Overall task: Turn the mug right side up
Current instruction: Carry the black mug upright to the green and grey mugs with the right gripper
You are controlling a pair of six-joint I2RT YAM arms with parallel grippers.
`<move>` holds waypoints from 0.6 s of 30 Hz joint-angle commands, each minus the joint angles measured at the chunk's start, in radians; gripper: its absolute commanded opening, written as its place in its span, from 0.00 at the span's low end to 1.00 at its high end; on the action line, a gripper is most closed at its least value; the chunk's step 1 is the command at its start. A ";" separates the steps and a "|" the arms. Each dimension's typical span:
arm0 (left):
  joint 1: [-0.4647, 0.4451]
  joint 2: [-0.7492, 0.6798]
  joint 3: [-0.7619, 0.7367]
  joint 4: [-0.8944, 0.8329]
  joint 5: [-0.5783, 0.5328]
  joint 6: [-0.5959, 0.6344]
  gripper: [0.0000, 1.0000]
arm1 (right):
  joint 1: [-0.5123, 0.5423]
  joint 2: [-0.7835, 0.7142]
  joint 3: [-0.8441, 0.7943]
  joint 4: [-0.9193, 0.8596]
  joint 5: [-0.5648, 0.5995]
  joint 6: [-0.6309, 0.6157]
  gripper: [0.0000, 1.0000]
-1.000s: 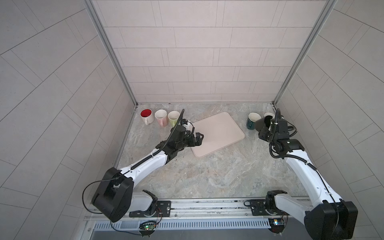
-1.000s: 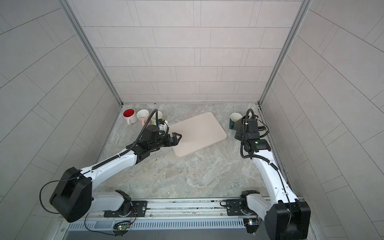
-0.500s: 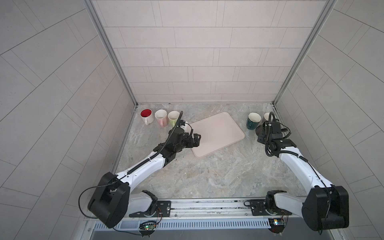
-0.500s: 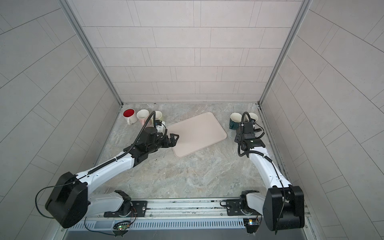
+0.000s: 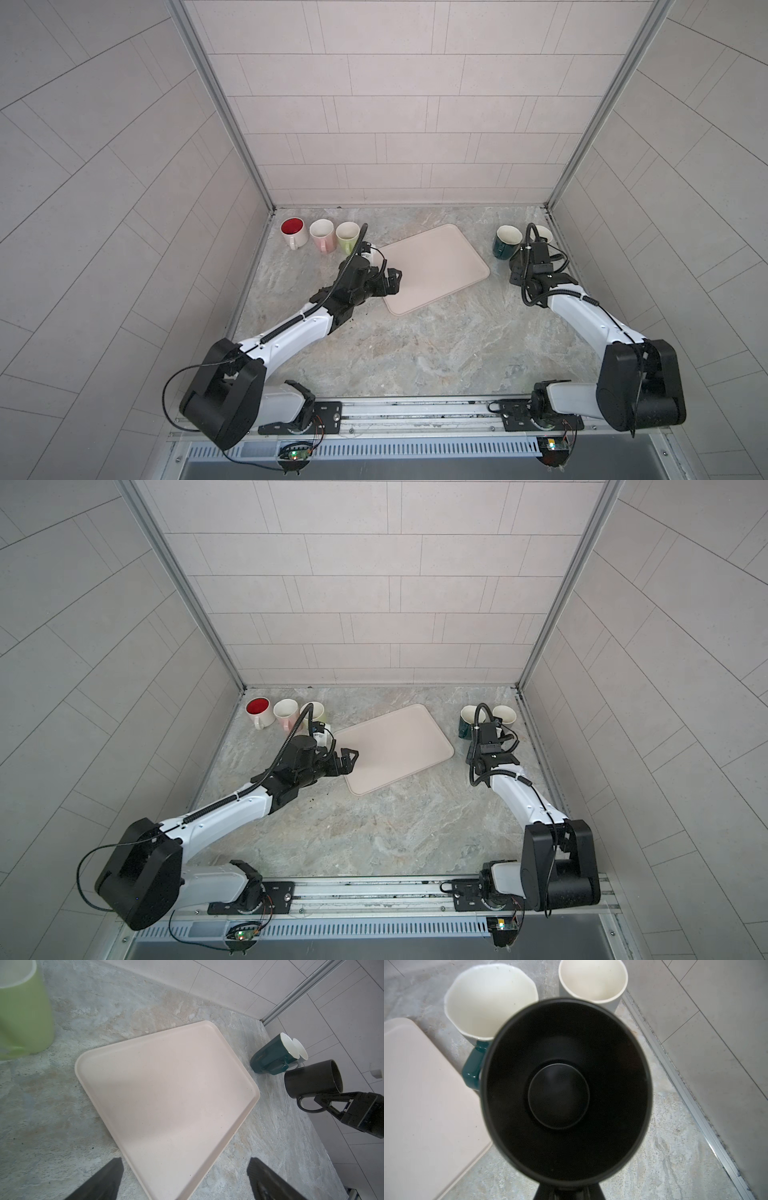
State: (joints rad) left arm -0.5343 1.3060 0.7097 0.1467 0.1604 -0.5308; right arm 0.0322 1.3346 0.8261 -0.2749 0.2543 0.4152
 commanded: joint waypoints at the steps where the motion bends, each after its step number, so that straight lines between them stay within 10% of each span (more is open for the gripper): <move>1: 0.004 0.004 -0.010 0.030 0.000 0.002 1.00 | 0.002 0.007 0.003 0.124 0.055 -0.012 0.00; 18: 0.014 0.018 -0.011 0.025 -0.005 0.011 1.00 | 0.002 0.176 0.071 0.152 0.037 -0.001 0.00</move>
State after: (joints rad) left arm -0.5251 1.3163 0.7082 0.1478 0.1593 -0.5301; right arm 0.0322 1.5108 0.8410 -0.1852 0.2554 0.4038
